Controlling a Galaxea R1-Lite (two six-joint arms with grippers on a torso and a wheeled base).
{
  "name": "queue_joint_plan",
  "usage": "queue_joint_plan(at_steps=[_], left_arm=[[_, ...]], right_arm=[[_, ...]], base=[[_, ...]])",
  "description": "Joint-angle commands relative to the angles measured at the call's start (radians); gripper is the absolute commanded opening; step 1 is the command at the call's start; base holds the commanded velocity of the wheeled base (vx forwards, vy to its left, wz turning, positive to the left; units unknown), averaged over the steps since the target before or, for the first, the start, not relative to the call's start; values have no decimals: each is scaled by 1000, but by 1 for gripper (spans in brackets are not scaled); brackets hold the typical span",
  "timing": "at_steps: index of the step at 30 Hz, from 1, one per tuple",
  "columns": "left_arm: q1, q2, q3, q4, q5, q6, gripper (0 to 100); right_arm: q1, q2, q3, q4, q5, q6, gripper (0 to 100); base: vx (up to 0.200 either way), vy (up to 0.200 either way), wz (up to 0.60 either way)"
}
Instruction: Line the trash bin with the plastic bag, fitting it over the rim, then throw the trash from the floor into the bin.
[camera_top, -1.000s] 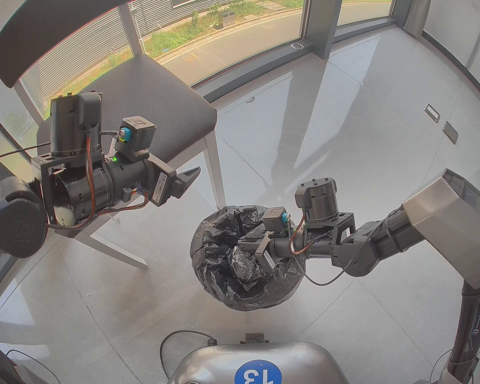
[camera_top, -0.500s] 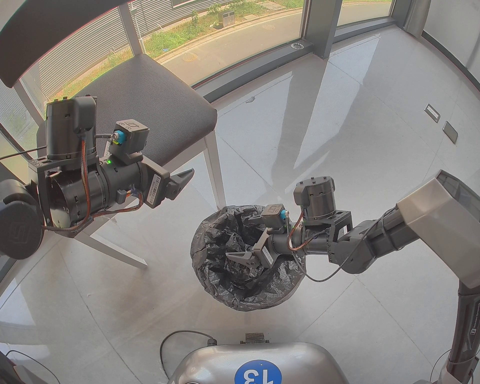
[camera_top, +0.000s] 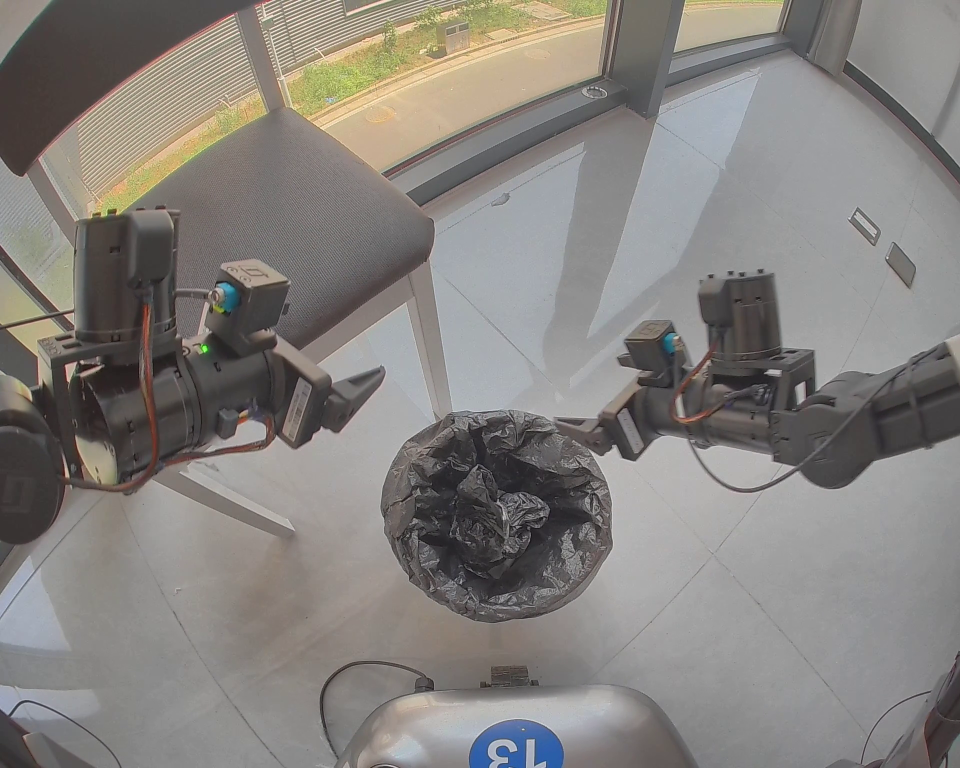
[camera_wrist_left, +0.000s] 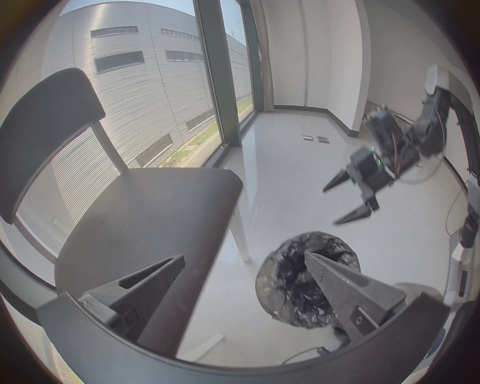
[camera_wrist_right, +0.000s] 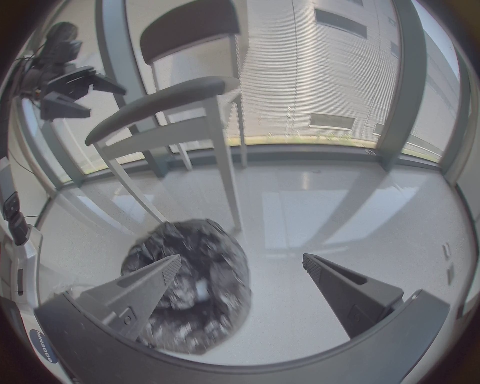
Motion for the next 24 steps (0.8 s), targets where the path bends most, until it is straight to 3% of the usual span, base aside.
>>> queue_joint_plan(at_steps=[1, 5, 9, 15, 16, 19, 24], left_arm=[[-51, -96, 76, 86, 11, 7, 100], [-55, -157, 137, 134, 46, 9, 100], [-38, -234, 162, 208, 137, 1, 100], [-41, -447, 77, 573, 276, -86, 100], [-41, -451, 74, 582, 280, -89, 100], [-41, -560, -27, 798, 344, -151, 100], [-3, -721, -56, 976, 375, -166, 100]], right_arm=[[-70, -259, 123, 139, -133, -4, 100], [-145, -515, 203, 411, -176, -30, 100], [-216, -696, 263, 553, -210, -29, 100], [-352, -958, 372, 575, -199, -10, 100], [-355, -965, 375, 575, -198, -9, 100], [-375, -1121, 431, 613, -148, 60, 100], [-384, -1370, 585, 673, -159, 149, 100]], base=[[0, 0, 0], [0, 0, 0], [0, 0, 0], [0, 0, 0], [0, 0, 0], [0, 0, 0], [0, 0, 0]])
